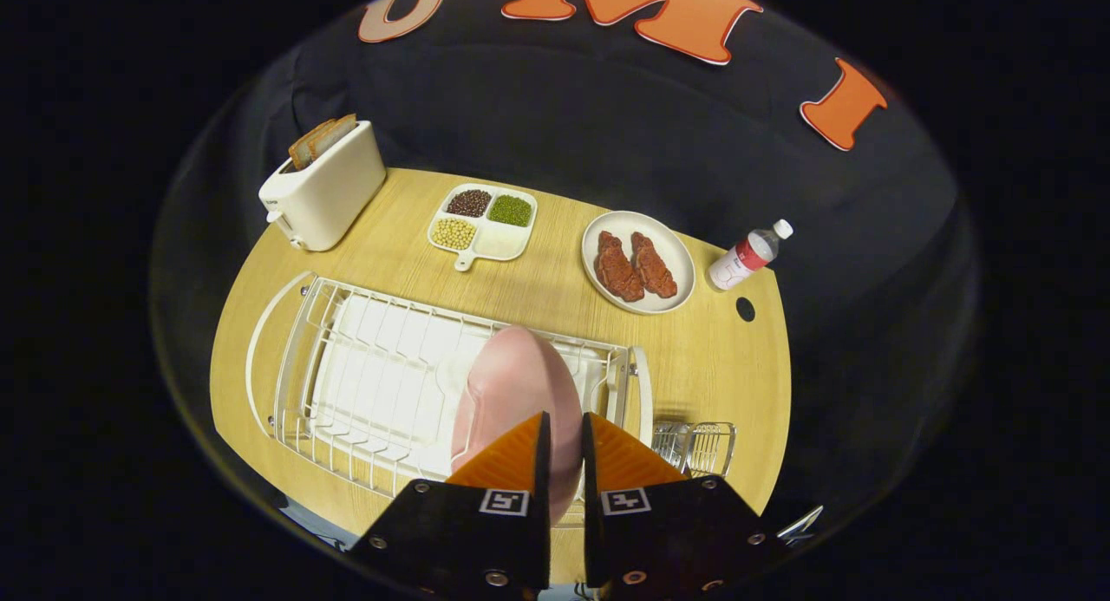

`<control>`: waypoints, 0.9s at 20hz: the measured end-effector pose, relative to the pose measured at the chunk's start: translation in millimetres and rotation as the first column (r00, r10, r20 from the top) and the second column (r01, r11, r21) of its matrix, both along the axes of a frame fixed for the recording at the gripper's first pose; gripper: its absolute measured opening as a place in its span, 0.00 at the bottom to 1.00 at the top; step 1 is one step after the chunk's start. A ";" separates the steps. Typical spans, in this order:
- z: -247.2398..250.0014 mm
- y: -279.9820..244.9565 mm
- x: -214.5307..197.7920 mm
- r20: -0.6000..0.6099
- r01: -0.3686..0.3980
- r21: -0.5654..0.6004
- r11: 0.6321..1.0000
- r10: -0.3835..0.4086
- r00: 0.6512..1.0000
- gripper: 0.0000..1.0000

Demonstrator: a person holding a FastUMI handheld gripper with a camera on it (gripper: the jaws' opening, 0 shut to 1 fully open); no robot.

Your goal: Take the plate from the dish rack, then take the spoon from the basket and place it into the plate.

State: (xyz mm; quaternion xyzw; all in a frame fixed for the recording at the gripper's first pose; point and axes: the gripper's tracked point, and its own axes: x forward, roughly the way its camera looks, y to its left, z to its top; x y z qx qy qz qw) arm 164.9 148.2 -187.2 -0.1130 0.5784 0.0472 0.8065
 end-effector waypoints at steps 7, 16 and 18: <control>24.1 -3.5 7.5 0.072 -0.080 -0.103 0.991 0.087 0.994 0.13; 97.3 8.4 -16.3 0.193 -0.117 0.055 0.992 0.104 0.976 0.08; 106.0 7.7 -31.9 0.206 -0.132 0.067 0.989 0.116 0.972 0.08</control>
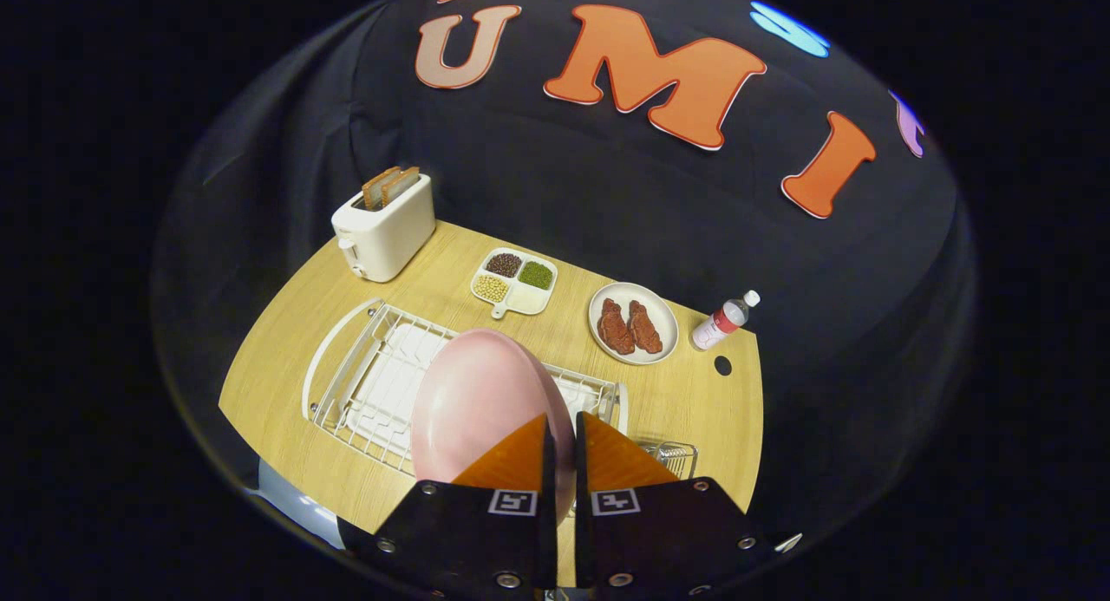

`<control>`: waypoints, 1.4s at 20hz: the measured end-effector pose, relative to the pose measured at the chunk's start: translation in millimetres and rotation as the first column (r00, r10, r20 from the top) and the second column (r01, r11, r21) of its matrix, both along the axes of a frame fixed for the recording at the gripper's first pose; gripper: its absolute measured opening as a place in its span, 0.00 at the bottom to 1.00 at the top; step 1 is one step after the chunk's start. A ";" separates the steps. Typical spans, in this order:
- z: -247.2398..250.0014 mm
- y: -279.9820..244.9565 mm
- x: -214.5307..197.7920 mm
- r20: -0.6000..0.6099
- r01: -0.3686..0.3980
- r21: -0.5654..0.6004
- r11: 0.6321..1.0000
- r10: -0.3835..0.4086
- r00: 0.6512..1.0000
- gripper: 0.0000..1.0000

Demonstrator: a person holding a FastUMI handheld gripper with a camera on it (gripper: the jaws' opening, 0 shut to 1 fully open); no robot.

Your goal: Take the plate from the dish rack, then take the spoon from the basket and place it into the plate.

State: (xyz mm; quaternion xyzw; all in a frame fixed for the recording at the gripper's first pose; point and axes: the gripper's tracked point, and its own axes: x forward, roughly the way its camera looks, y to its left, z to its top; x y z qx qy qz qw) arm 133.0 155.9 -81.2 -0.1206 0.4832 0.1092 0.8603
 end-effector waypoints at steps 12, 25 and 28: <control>-27.0 -0.9 -124.5 -0.039 -0.094 0.081 0.992 0.098 0.994 0.08; -118.4 -29.1 -190.9 -0.184 0.032 0.170 0.985 0.000 0.983 0.09; -136.9 -36.7 -196.5 -0.187 0.059 0.156 0.986 -0.029 0.982 0.08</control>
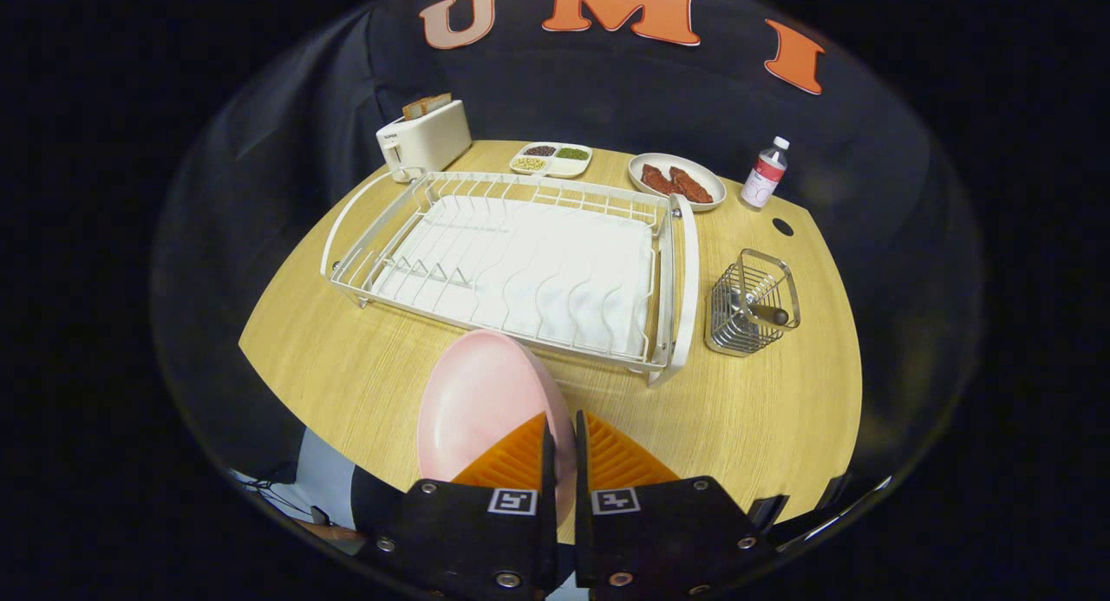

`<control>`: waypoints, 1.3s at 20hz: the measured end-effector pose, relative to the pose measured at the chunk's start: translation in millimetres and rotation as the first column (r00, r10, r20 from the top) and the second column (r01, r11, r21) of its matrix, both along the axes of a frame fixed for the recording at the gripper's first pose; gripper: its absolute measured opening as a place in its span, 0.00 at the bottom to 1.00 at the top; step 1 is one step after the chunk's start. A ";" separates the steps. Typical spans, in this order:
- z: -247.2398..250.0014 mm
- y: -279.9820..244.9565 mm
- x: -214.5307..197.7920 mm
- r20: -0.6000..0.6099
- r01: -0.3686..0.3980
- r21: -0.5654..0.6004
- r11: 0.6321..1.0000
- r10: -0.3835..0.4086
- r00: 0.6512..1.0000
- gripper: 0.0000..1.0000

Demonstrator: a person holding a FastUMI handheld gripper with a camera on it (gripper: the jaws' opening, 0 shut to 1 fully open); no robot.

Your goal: Take the plate from the dish rack, then take the spoon from the basket and place it into the plate.

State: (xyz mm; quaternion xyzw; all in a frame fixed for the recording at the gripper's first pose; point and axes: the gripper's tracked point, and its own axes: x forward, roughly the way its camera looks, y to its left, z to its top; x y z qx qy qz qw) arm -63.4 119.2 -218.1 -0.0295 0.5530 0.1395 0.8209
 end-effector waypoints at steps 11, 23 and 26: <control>-24.2 -9.0 5.7 0.018 0.115 0.054 0.992 -0.117 0.993 0.17; 29.2 -99.3 75.3 0.509 0.221 0.040 0.974 -0.211 0.835 0.71; 14.6 -112.9 83.5 0.528 0.245 0.014 0.969 -0.215 0.821 0.74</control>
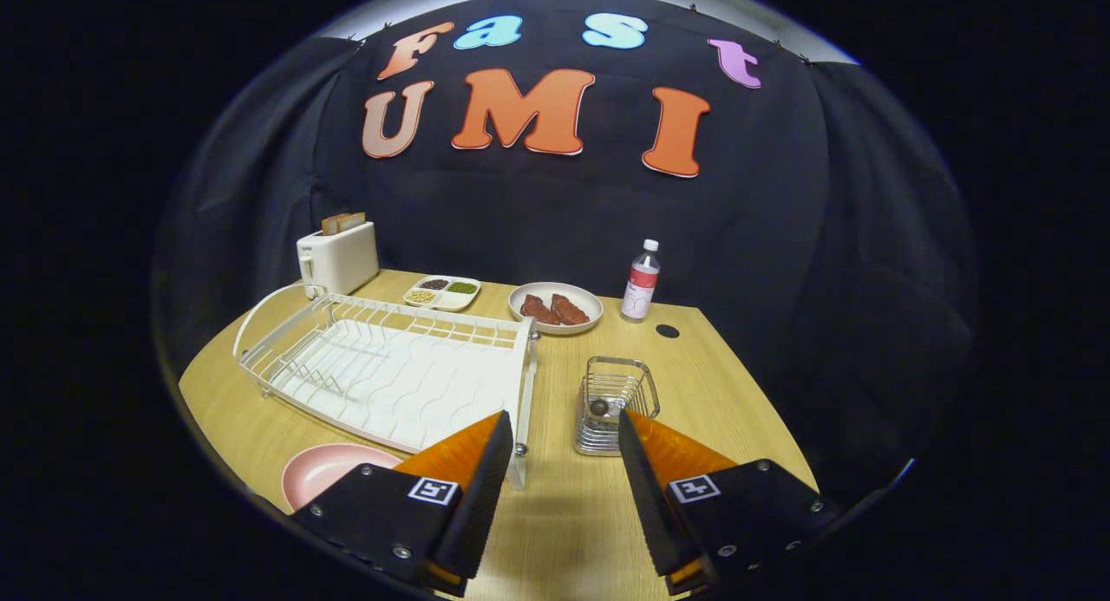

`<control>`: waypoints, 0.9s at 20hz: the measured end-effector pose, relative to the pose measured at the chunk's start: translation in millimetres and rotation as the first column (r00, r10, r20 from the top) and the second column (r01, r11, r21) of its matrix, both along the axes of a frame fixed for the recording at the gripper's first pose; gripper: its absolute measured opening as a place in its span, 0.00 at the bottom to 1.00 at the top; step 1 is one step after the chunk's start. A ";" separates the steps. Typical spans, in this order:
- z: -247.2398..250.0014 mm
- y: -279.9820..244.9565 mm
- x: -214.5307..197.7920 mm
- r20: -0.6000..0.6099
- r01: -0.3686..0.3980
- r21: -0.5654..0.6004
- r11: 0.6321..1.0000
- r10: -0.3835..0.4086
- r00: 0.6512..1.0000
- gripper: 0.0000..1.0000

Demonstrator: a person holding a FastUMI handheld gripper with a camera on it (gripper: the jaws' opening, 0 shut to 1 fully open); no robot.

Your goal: Take the plate from the dish rack, then take the spoon from the basket and place it into the plate.

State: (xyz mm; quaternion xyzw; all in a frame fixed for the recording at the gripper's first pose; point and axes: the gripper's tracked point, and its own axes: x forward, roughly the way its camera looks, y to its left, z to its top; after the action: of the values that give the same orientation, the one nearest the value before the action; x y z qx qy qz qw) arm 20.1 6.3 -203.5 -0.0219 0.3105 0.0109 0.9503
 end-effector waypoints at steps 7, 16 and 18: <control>-36.3 -17.3 31.7 0.053 0.062 -0.024 0.998 -0.061 0.997 0.65; -43.6 -26.5 48.0 0.111 0.147 -0.003 0.989 -0.146 0.983 0.14; -38.4 -22.8 50.7 0.134 0.131 0.002 0.991 -0.130 0.982 0.11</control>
State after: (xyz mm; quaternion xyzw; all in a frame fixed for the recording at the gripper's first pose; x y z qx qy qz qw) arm 70.8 -16.5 -241.9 -0.0056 0.2467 -0.0542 0.9676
